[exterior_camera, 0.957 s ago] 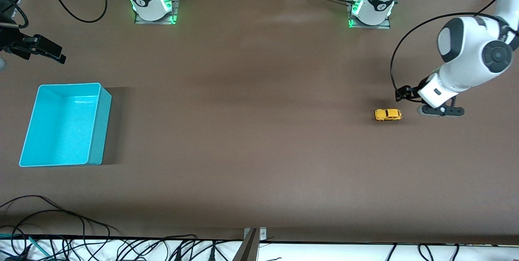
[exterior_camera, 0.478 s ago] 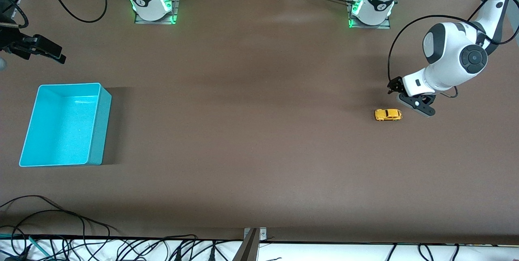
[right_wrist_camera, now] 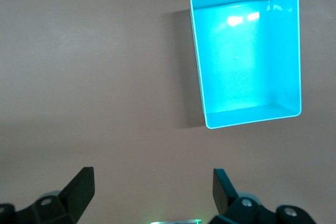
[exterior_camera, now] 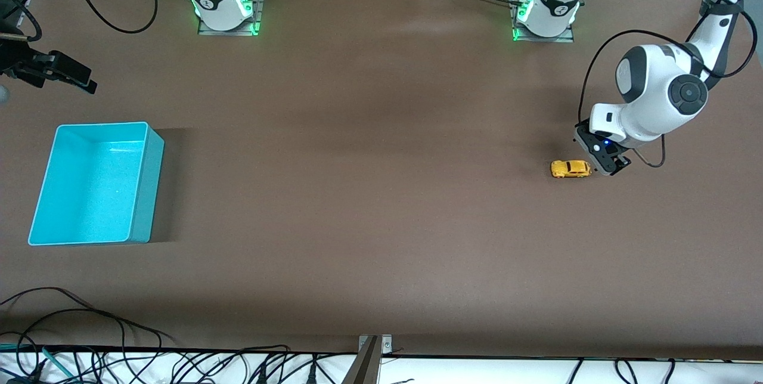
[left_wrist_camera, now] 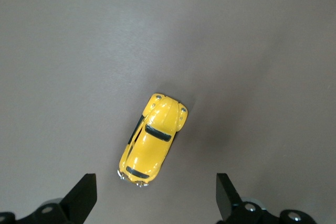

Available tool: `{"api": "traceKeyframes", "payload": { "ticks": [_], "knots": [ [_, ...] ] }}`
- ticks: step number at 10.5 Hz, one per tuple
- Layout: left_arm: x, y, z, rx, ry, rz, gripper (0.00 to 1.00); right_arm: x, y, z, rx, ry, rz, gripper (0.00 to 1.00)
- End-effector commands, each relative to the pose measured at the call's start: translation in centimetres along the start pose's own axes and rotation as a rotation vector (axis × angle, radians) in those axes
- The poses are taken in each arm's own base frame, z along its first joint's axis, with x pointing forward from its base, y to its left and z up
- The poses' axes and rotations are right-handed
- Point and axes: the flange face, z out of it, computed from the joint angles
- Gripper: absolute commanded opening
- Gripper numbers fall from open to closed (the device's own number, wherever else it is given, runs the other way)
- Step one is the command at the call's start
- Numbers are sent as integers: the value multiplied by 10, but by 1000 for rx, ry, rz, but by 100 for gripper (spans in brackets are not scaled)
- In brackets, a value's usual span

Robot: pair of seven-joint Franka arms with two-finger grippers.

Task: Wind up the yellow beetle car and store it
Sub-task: 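Lower the open left gripper over the yellow beetle car, then close the left gripper on the yellow car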

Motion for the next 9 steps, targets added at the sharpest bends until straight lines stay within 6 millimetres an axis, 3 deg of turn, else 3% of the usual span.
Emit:
{"api": "traceKeyframes", "payload": {
  "ticks": [1, 5, 7, 9],
  "knots": [
    [-2, -1, 23, -21, -9, 179, 100, -2, -1, -7, 10, 1, 4, 100],
    [0, -6, 57, 10, -5, 433, 100, -2, -2, -7, 10, 1, 3, 100],
    [0, -6, 59, 11, -6, 444, 98, -2, -2, -7, 10, 1, 3, 100],
    [-1, -4, 72, -12, -11, 444, 81, -2, -2, -7, 10, 1, 3, 100]
  ]
}}
